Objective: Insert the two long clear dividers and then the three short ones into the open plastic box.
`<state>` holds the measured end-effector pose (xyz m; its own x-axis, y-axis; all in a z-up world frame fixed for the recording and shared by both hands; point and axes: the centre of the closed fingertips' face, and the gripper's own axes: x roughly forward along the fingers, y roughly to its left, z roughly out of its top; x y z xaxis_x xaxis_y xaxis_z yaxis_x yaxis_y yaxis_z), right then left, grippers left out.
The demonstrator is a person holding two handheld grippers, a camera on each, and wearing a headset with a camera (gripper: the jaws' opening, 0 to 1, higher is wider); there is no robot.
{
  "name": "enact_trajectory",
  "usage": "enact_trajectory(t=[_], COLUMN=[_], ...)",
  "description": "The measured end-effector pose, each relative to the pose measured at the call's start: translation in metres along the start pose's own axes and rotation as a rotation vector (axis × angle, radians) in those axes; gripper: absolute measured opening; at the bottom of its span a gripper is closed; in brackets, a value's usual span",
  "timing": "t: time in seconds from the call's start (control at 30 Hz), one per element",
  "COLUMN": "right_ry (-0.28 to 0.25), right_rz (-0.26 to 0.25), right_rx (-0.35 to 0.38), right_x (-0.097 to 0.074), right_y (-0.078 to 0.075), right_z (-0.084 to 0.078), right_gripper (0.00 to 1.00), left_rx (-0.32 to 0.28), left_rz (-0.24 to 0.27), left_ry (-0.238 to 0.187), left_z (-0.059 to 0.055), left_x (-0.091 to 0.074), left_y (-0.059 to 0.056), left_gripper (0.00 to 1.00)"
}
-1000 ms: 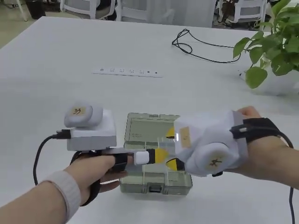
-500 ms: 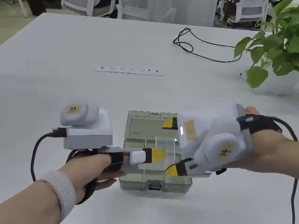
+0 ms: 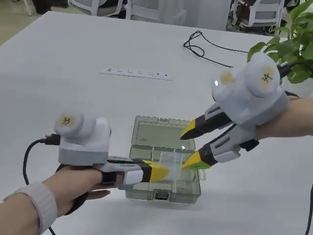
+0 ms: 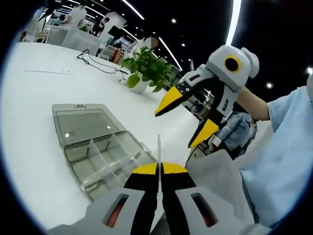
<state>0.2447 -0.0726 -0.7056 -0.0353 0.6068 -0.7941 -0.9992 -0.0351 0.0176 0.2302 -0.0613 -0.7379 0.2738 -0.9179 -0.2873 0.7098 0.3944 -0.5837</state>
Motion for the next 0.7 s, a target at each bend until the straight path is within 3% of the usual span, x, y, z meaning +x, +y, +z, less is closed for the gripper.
enact_trajectory(t=[0.27,0.5,0.7], right_ry=[0.037,0.09,0.119], right_rz=[0.131,0.203,0.253], right_rx=[0.057,0.041,0.03], right_x=[0.002,0.004,0.005], right_y=[0.007,0.02,0.027], right_z=[0.005,0.007,0.008], right_gripper=[0.25,0.16,0.1], left_rx=[0.225,0.347,0.391], left_rz=[-0.059,-0.088,-0.109], left_ry=[-0.02,-0.037,-0.043], left_z=[0.002,0.005,0.005], left_x=[-0.003,-0.004,-0.003], left_y=[-0.011,-0.022,-0.026], left_gripper=[0.0,0.0,0.0])
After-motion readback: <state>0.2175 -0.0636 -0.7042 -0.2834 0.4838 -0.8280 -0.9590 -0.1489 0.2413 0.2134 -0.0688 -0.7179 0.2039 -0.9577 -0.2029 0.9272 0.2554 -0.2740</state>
